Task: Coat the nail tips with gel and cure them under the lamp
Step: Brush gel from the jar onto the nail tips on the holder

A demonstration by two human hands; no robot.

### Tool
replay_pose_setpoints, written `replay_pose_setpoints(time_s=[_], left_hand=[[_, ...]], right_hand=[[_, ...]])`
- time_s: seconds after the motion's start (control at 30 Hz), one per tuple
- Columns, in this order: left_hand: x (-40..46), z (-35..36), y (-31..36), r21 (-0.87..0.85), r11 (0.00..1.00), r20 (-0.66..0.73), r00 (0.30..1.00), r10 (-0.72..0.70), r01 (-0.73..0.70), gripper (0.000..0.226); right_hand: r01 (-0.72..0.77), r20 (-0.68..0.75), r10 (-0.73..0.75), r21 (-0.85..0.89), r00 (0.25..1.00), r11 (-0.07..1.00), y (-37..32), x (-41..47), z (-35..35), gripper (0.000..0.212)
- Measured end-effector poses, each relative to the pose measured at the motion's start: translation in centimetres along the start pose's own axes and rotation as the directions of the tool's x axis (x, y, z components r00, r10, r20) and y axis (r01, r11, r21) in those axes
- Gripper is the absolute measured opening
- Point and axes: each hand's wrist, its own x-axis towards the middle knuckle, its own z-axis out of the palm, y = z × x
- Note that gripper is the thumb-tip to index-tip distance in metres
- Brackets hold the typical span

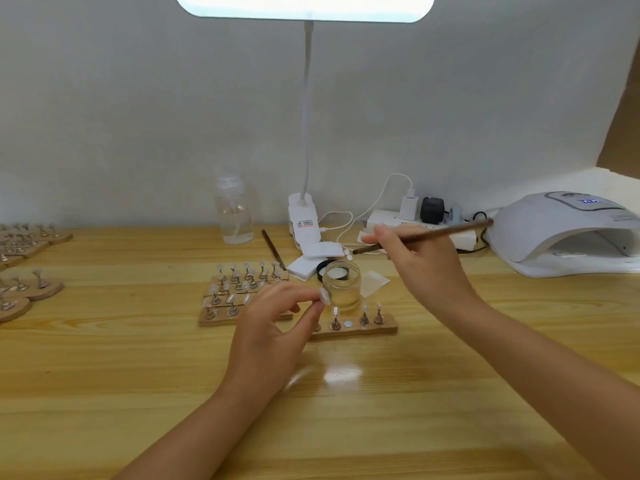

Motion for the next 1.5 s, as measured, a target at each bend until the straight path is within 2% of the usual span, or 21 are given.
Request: replay_pose_setpoints(time_s=[0.1,0.23,0.43,0.73,0.87,1.0,1.27,1.4,1.5], left_hand=[[0.0,0.0,0.0,0.006,1.0,-0.006,1.0,-0.014,0.014,0.033],[0.0,0.0,0.0,-0.005,1.0,-0.003,1.0,-0.023,0.023,0.032],[0.0,0.1,0.2,-0.005,0.999,0.003,0.999,-0.043,0.043,0.029],[0.1,0.1,0.1,0.023,0.998,0.004,0.998,-0.066,0.066,0.03],[0.1,0.1,0.2,0.026,0.998,0.01,0.998,-0.056,0.056,0.031],[0.1,0.0,0.2,0.024,0.998,0.019,0.998,-0.055,0.055,0.032],[-0.1,0.0,0.3,0.031,0.998,0.031,0.998,-0.051,0.05,0.028],[-0.1,0.0,0.2,0.039,0.998,0.008,0.999,-0.045,0.045,0.026],[-0.1,0.1,0.3,0.033,0.999,-0.004,0.999,-0.042,0.042,0.027]], right_hand=[[-0.089,0.155,0.105,-0.107,0.982,0.99,0.2,2.0,-0.1,0.017],[-0.106,0.255,0.144,-0.158,0.956,0.982,0.3,3.3,0.3,0.016],[-0.031,0.294,0.148,-0.367,0.944,0.93,0.1,4.4,1.1,0.028],[-0.02,0.333,0.203,-0.481,0.921,0.877,1.3,4.3,2.3,0.031],[-0.04,0.336,0.203,-0.434,0.92,0.9,1.0,4.4,1.9,0.029],[-0.109,0.26,0.194,-0.308,0.946,0.945,0.6,4.7,0.5,0.026],[-0.183,0.223,0.223,-0.187,0.949,0.965,1.3,4.5,-1.0,0.026],[-0.178,0.127,0.197,-0.145,0.972,0.973,1.5,4.1,-1.6,0.025],[-0.106,0.006,0.106,0.009,0.994,0.994,1.2,2.8,-1.6,0.025]])
